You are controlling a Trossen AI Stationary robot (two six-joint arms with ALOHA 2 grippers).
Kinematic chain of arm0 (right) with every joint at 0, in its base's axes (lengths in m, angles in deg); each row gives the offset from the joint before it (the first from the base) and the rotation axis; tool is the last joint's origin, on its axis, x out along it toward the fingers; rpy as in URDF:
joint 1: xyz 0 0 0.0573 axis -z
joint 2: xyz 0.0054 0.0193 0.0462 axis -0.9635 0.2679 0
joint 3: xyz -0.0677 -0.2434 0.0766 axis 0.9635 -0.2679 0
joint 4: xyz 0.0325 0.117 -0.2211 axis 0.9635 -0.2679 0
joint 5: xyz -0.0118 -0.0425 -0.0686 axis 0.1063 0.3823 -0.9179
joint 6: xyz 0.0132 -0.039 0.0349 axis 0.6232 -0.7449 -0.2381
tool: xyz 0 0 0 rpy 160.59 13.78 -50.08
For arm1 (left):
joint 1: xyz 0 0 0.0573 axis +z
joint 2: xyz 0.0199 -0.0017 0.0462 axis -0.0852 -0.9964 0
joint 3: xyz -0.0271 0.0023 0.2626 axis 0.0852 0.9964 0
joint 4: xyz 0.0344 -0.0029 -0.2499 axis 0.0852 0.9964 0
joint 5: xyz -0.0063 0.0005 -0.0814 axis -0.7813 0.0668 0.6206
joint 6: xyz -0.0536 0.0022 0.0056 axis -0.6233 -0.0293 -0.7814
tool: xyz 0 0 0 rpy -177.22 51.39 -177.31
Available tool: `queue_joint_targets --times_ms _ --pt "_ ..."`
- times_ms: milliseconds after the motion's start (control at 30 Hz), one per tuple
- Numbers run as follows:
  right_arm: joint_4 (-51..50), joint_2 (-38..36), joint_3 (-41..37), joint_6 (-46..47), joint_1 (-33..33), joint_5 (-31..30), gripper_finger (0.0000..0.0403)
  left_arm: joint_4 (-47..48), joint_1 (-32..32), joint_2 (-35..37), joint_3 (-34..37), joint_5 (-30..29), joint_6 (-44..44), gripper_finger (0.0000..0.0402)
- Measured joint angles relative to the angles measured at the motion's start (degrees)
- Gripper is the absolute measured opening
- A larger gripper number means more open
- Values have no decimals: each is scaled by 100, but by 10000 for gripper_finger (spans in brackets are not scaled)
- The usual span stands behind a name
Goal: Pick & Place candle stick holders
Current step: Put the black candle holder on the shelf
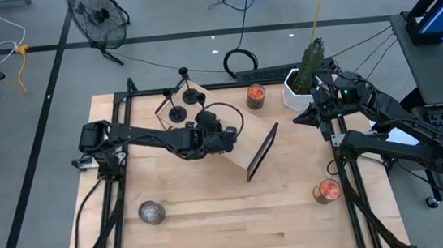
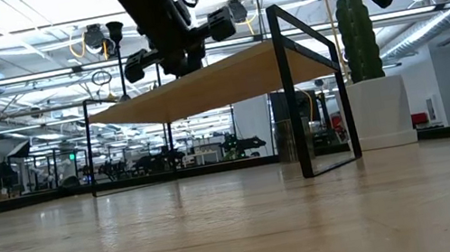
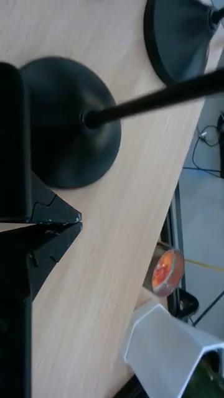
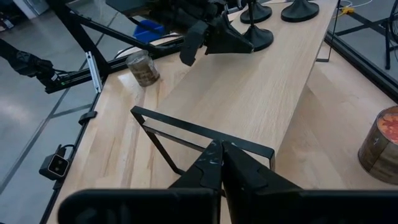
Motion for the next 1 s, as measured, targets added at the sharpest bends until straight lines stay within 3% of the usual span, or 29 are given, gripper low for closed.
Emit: queue_joint_targets --times_ms 1000 --pt "-2 0 0 68 0 0 0 831 139 0 0 -136 -755 0"
